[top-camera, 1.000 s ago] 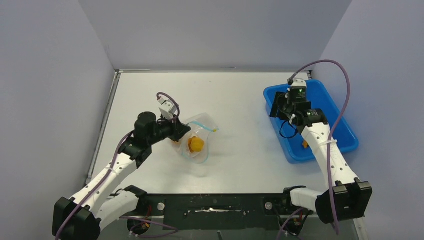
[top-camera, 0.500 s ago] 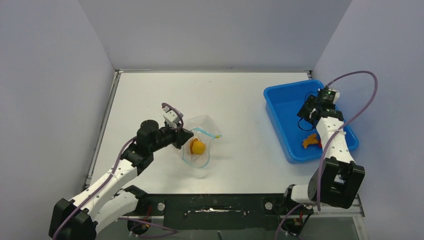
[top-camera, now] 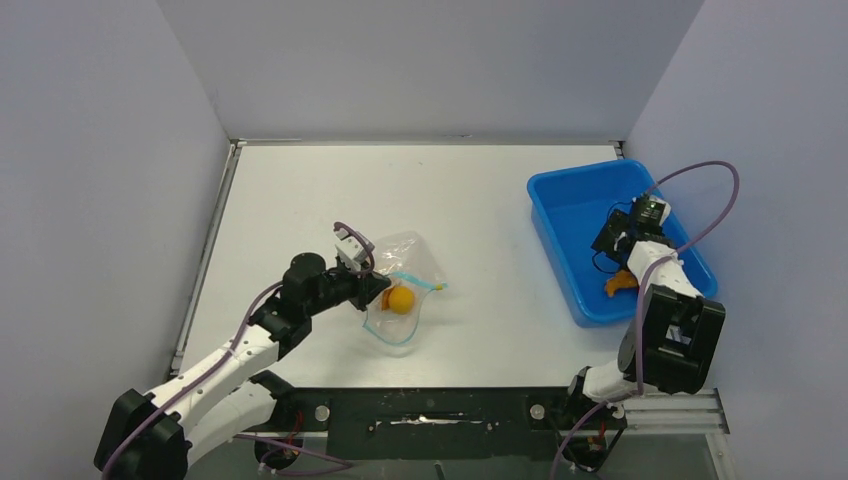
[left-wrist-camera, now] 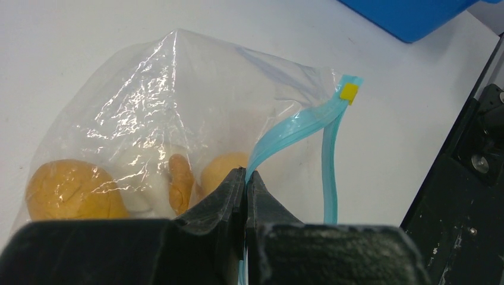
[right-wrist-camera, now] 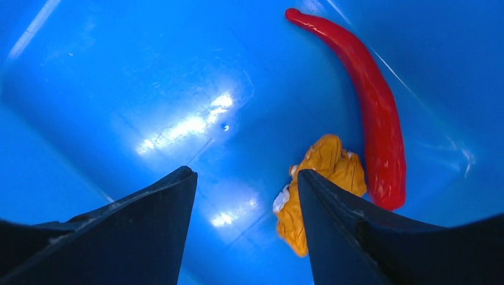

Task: Place the food in the zip-top bag and seal the zipper
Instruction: Pick up the fake vegetable from the bin.

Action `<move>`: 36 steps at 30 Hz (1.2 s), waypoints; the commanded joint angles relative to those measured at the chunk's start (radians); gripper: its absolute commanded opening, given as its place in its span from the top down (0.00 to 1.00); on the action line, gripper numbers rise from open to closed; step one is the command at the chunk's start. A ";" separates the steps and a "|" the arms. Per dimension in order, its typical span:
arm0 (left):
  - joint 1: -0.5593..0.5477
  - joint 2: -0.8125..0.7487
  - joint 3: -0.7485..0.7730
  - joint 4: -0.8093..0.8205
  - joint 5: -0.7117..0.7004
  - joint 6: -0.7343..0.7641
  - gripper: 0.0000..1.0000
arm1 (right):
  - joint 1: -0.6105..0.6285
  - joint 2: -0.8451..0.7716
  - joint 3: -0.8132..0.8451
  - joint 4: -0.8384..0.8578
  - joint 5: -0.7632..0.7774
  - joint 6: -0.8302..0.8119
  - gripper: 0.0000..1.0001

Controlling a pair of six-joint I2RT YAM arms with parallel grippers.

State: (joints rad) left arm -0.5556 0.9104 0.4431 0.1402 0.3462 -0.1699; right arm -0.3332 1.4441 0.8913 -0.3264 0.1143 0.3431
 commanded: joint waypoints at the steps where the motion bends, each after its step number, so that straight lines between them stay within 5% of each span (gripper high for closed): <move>1: -0.036 0.015 0.007 0.101 -0.027 0.041 1.00 | 0.000 0.075 0.061 0.092 -0.004 -0.181 0.35; 11: -0.092 0.022 -0.012 0.106 -0.120 0.078 1.00 | -0.014 0.180 0.211 -0.053 0.123 -0.266 0.44; 18: -0.097 0.015 -0.046 0.138 -0.184 0.052 1.00 | 0.035 0.203 0.208 -0.221 0.363 0.097 0.45; 28: -0.112 0.015 -0.020 0.102 -0.182 0.033 1.00 | 0.033 0.248 0.253 -0.314 0.465 0.206 0.36; 36: -0.110 -0.019 -0.014 0.066 -0.206 0.014 1.00 | 0.027 0.247 0.181 -0.141 0.368 0.127 0.43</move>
State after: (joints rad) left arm -0.6647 0.9184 0.3981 0.1982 0.1619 -0.1467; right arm -0.3061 1.6928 1.0718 -0.5682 0.5072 0.4934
